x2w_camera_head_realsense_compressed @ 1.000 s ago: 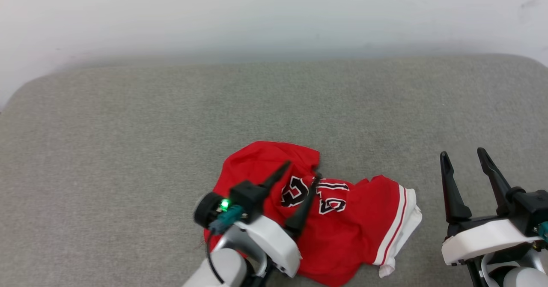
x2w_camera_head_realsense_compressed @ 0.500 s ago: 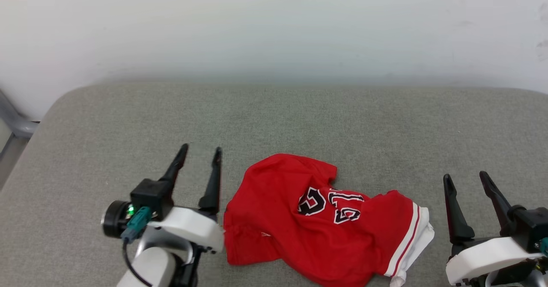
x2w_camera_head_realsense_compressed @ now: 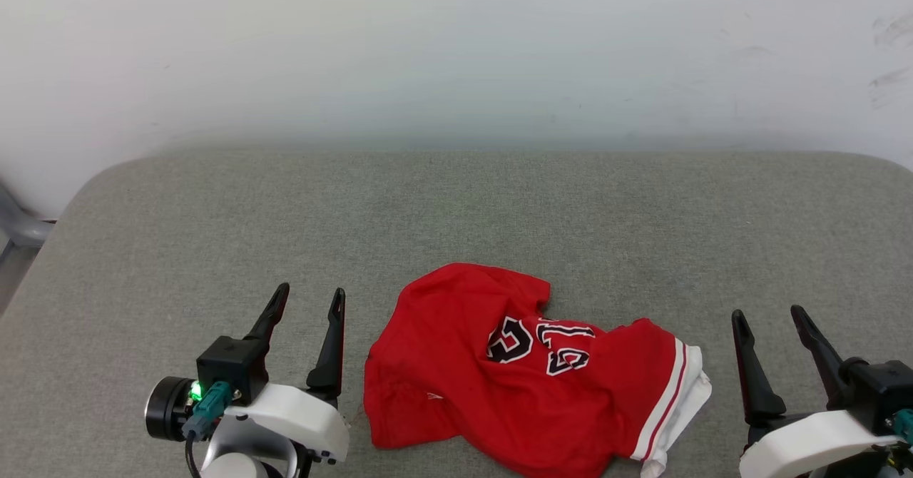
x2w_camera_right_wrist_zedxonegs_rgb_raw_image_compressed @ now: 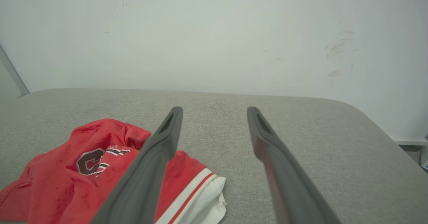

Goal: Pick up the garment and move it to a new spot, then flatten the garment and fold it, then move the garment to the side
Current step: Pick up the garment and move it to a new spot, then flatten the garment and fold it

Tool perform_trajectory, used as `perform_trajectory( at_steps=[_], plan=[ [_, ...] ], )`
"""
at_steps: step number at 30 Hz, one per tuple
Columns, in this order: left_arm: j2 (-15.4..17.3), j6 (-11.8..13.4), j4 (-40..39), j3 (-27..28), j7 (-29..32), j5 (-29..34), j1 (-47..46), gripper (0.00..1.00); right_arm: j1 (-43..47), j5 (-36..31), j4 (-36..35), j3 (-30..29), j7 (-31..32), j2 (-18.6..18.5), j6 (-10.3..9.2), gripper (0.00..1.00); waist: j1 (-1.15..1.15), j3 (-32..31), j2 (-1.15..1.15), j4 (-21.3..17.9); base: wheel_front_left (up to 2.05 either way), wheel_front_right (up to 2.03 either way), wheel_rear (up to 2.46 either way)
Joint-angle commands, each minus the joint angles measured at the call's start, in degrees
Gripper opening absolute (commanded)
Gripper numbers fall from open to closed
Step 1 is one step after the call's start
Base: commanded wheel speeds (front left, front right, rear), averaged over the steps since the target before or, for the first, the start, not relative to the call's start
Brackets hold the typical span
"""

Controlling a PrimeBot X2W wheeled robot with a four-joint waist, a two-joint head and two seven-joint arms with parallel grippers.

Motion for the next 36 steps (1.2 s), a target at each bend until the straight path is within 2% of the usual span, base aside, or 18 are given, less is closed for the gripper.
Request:
perform_trajectory(
  at_steps=[1,7,10,13,19,22,26,27,30,36],
  plan=[
    [0.3,0.3,-0.3,0.1,0.0,-0.2,0.6,1.0,0.7,0.4,-0.2,0.1,0.0,0.1,-0.04,1.0,0.0,0.1,0.0,-0.1,0.0,0.0,0.0],
    [0.7,0.4,-0.8,0.2,0.4,-0.5,0.2,1.0,0.0,0.3,0.3,0.2,0.3,0.1,-0.04,1.0,0.0,0.4,0.0,-0.3,0.0,0.0,0.0],
    [0.9,0.6,-1.1,0.3,0.5,-0.4,-0.2,1.0,0.1,0.9,1.7,-1.3,2.7,0.0,-0.04,1.0,0.0,0.8,0.0,-0.4,0.0,0.0,0.0],
    [0.9,1.0,-1.7,0.3,0.3,-0.1,-0.4,1.0,0.4,0.2,3.6,-3.5,7.7,0.1,-0.03,1.0,0.0,1.3,0.0,-0.3,0.0,0.0,0.0],
    [0.5,1.8,-3.2,0.3,-0.2,0.4,-1.2,1.0,0.0,0.1,6.7,-6.2,23.6,-0.1,-0.03,1.0,0.0,3.7,0.0,1.1,0.0,0.0,0.0],
    [0.1,1.8,-3.8,0.1,-0.5,0.5,-1.8,1.0,-1.4,1.8,7.1,-4.5,29.6,-1.6,-0.03,1.0,0.0,5.1,0.0,2.1,0.0,0.0,0.0],
    [-0.6,1.8,-4.2,-0.2,-1.0,0.7,-2.7,1.0,-3.4,4.0,7.9,-0.5,34.3,-4.1,-0.03,1.0,0.0,6.9,0.0,3.5,0.0,0.0,0.0],
    [-1.1,1.8,-4.1,-0.4,-1.4,0.8,-3.3,1.0,-5.0,5.4,10.0,1.9,36.9,-5.9,-0.04,1.0,0.0,7.9,0.0,4.5,0.0,0.0,0.0],
    [-1.6,1.6,-3.7,-0.6,-1.6,0.9,-4.0,1.0,-6.5,6.7,13.0,3.8,38.4,-7.2,-0.03,1.0,0.0,8.7,0.0,5.6,0.0,0.0,0.0],
    [-2.4,1.2,-2.9,-0.6,-2.1,0.5,-4.4,1.0,-5.7,10.0,20.3,6.5,43.7,-7.6,0.01,1.0,0.0,9.6,0.0,6.9,0.0,0.0,0.0]
  ],
)
